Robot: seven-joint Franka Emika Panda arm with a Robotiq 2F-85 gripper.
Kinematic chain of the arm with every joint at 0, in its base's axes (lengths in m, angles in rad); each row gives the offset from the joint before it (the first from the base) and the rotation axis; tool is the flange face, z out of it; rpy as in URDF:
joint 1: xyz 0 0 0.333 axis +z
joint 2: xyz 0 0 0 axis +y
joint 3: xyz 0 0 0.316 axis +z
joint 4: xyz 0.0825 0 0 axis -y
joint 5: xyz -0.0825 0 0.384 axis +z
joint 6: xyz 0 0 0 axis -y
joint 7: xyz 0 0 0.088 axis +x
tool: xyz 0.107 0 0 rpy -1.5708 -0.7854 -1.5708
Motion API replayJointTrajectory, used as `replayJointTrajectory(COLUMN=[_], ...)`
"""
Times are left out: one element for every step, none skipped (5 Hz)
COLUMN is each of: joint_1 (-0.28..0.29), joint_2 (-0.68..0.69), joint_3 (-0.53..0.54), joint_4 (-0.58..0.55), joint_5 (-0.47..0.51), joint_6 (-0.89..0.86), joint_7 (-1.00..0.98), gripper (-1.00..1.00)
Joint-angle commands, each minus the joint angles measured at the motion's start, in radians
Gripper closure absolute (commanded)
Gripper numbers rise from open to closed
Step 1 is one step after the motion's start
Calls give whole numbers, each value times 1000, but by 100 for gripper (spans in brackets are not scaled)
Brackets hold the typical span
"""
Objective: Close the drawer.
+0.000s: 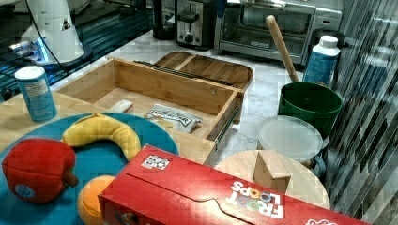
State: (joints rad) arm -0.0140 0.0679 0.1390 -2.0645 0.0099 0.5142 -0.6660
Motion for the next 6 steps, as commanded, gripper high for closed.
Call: replayJointTrajectory(joint_1=[-21,-31,-41,-63,-73,-97], joint_2=[164,187,205,199,168,185], joint_3=[-21,-29,-40,-50,-68,-79], joint_4=[-57,-50,-59,-48,-46,-26], joint_5=[-47,-57,-105,-108,-122,-132], joint_6=[101,107,161,139,113,131], joint_7=[-55,-81,-81,-132,-161,-202], gripper=[100,100,100,100,100,100])
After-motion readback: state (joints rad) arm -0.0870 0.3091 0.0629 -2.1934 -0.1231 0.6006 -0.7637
